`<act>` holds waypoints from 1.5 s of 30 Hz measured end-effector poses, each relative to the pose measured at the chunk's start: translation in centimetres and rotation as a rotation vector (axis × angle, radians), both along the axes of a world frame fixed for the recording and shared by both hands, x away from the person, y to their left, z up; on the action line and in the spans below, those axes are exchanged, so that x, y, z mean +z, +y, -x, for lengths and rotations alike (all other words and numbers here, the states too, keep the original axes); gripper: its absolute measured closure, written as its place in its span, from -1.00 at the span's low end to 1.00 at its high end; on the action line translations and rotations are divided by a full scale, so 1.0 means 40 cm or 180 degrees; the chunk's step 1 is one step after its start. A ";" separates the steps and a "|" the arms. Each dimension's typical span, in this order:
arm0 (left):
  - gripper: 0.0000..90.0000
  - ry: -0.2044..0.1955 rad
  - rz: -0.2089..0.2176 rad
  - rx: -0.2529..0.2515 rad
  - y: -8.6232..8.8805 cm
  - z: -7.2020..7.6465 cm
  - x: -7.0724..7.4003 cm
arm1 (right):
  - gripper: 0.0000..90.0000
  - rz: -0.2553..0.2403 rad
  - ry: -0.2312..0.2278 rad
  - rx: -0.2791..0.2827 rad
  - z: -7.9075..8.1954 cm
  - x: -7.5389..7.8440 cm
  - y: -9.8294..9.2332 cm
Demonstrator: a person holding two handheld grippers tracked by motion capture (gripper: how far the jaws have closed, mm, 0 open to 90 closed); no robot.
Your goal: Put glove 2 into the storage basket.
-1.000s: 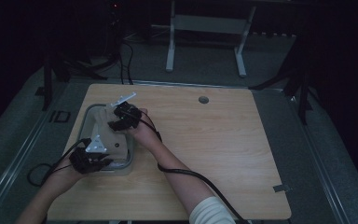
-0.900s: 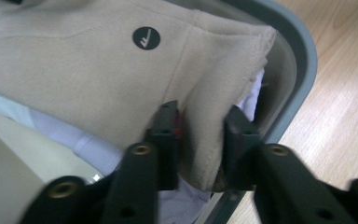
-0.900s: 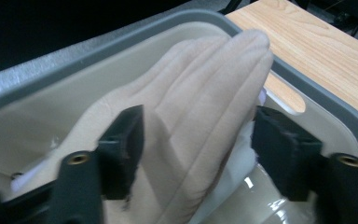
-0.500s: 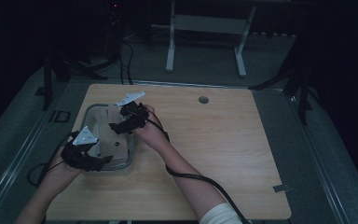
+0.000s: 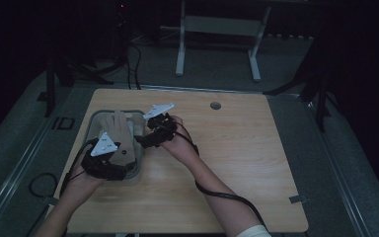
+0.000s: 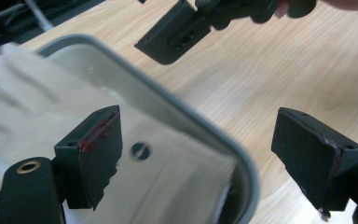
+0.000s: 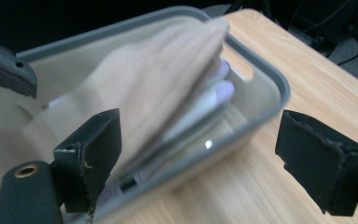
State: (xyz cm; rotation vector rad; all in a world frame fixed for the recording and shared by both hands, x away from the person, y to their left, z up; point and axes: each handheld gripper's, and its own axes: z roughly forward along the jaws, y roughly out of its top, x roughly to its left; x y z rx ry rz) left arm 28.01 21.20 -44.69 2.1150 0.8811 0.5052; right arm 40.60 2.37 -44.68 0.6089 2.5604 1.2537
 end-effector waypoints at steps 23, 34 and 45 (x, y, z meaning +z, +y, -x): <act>-0.63 0.0018 0.0016 -0.0598 -0.212 0.003 -0.058 | -0.68 0.0105 0.0081 -0.0146 0.035 -0.078 -0.234; -0.63 0.0113 0.0109 -0.0821 -0.266 0.012 -0.114 | -0.68 0.0110 0.0133 -0.0202 0.059 -0.122 -0.304; -0.63 0.0245 0.0222 -0.1027 -0.304 0.015 -0.171 | -0.68 0.0043 0.0191 -0.0159 0.082 -0.187 -0.368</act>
